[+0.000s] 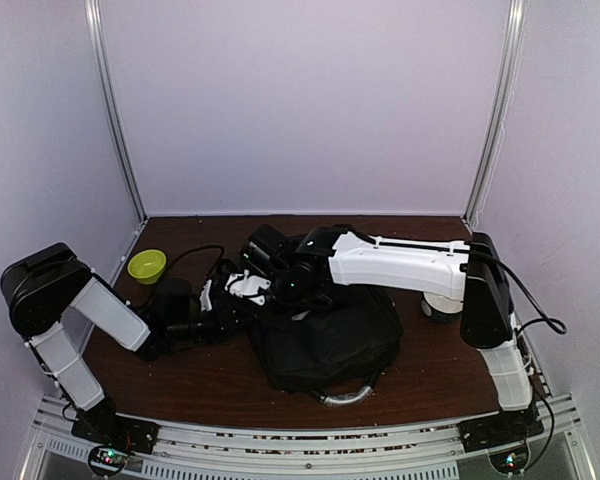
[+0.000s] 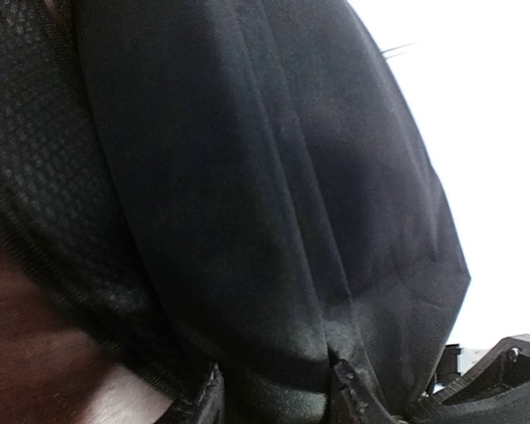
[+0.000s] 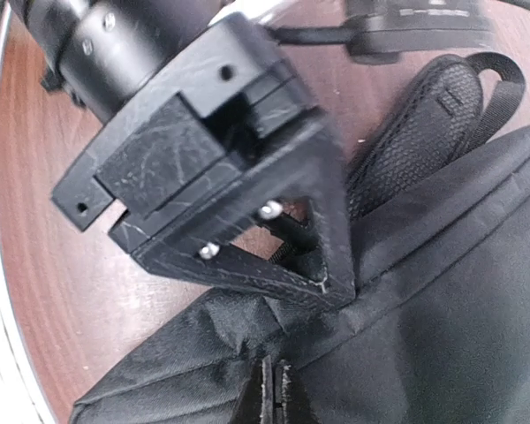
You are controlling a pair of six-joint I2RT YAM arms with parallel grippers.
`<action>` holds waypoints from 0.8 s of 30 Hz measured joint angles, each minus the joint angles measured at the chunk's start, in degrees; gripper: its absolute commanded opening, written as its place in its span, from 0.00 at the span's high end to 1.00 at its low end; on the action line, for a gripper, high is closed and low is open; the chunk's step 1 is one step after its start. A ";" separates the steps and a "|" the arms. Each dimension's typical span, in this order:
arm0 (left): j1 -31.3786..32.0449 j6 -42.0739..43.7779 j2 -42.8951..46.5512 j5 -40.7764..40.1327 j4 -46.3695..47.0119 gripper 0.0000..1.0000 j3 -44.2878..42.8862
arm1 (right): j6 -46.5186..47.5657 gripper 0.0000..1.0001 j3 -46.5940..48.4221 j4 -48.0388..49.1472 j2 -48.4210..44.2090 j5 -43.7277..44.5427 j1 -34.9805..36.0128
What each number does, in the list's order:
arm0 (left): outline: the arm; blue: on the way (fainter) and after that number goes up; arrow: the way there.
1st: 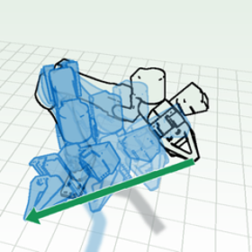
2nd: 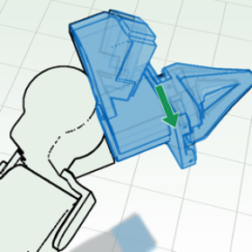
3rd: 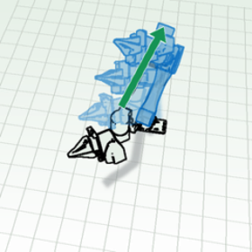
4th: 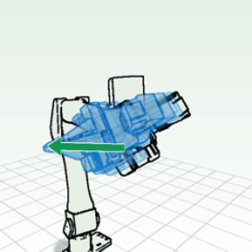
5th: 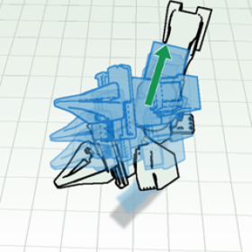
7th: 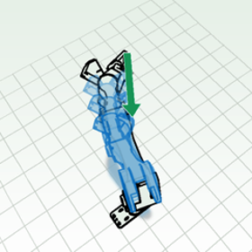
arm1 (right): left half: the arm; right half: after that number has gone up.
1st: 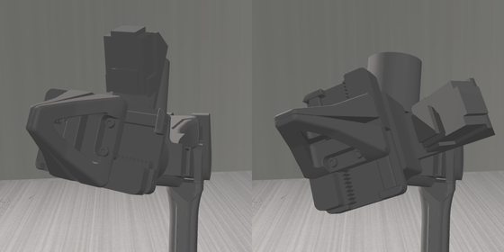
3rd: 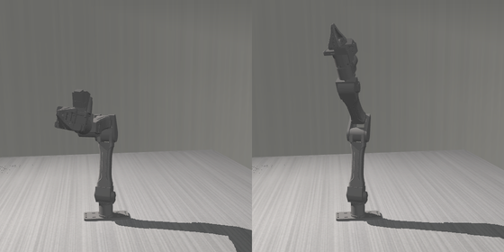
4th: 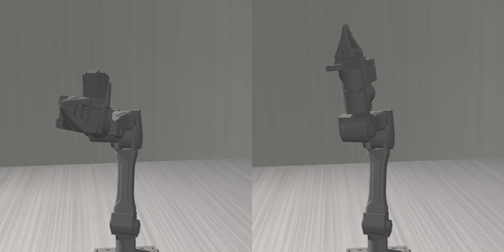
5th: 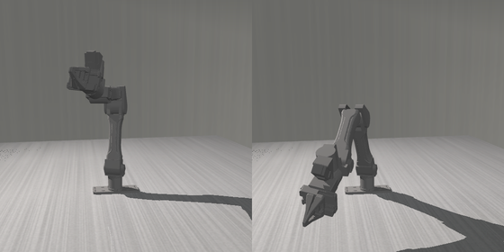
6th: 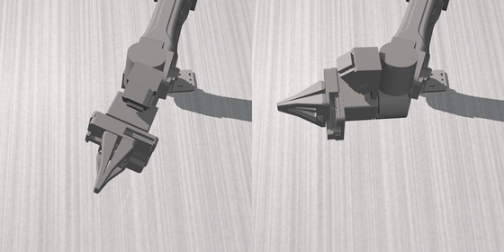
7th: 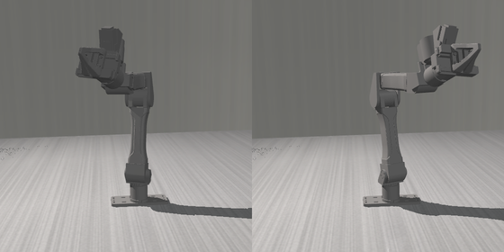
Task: Pack the student bag
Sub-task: Pick up the second largest pocket of the bag from the student bag, then zip the student bag into the second largest pocket of the bag.
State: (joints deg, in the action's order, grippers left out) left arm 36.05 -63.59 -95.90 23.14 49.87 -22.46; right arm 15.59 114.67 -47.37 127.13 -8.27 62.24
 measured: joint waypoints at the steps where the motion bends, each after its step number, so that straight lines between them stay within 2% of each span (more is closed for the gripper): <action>1: -0.02 -0.70 -0.96 0.28 1.81 0.56 0.04 | -0.63 1.00 -0.50 0.22 -0.66 -0.85 -0.46; 6: -0.02 -3.63 -4.07 1.18 9.29 0.50 0.68 | -2.58 1.00 -1.99 1.22 -1.88 -4.37 -2.14; 12: 0.04 -4.33 -4.15 1.57 9.55 0.49 0.26 | -4.02 1.00 -2.62 2.40 -2.19 -8.22 -3.32; 15: 0.07 -3.76 -4.15 1.77 6.29 0.61 -1.70 | -4.04 1.00 -2.67 2.51 -2.19 -8.76 -3.65; 20: 0.17 -3.41 -4.50 1.84 4.59 0.93 -3.58 | -4.20 1.00 -4.35 3.98 -2.60 -9.38 -4.28; 22: 0.39 -4.11 -4.74 1.86 5.40 1.00 -3.58 | -4.57 1.00 -6.03 5.09 -3.43 -9.44 -4.83; 24: 0.46 -4.26 -5.05 1.88 6.25 1.00 -3.56 | -5.31 1.00 -8.22 6.54 -4.76 -9.57 -5.29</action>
State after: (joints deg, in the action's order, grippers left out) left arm 36.51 -67.85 -100.95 25.02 56.12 -26.02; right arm 10.28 106.45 -40.84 122.37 -17.85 56.95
